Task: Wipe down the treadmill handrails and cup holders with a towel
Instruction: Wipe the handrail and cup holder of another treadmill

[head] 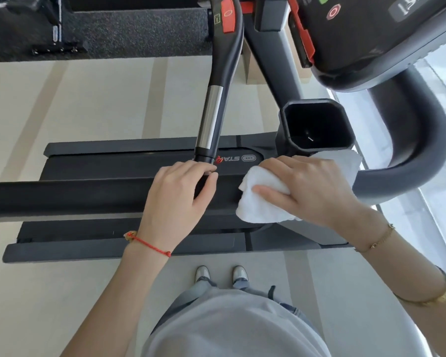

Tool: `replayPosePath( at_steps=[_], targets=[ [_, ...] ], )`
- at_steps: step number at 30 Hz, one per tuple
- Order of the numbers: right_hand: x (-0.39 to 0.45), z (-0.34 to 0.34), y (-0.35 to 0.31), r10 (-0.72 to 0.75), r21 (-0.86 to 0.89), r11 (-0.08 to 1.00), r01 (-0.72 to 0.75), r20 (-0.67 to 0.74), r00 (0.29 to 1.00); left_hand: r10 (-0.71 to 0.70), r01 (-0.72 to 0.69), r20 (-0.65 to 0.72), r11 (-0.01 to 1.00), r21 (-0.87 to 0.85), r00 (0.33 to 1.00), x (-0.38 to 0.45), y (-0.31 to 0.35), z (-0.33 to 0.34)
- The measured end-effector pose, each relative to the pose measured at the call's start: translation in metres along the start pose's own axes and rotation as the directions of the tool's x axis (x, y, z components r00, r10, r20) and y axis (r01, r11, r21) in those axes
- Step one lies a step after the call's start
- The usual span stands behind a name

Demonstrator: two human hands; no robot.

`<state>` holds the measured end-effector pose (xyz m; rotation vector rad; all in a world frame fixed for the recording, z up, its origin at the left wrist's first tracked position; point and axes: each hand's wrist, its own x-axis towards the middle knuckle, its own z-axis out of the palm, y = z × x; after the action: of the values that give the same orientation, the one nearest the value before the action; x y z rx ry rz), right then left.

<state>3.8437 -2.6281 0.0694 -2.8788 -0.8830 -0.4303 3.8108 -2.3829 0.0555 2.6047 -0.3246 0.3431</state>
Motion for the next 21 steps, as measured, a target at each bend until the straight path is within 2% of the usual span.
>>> replayPosePath(
  at_steps=[8, 13, 21],
  targets=[
    [0.024, 0.013, -0.038, -0.115, 0.015, 0.993, 0.116, -0.032, 0.993, -0.051, 0.057, -0.098, 0.997, 0.055, 0.994, -0.008, -0.021, -0.008],
    [0.04, 0.023, -0.063, -0.156, 0.092, 0.983, 0.159, -0.043, 0.987, -0.081, 0.089, -0.147, 0.995, 0.049, 0.986, -0.014, -0.047, -0.021],
    [0.056, 0.034, -0.101, -0.093, -0.009, 0.996, 0.092, -0.135, 0.986, -0.047, 0.051, -0.126, 0.998, 0.029, 0.991, -0.024, -0.098, -0.051]
  ],
)
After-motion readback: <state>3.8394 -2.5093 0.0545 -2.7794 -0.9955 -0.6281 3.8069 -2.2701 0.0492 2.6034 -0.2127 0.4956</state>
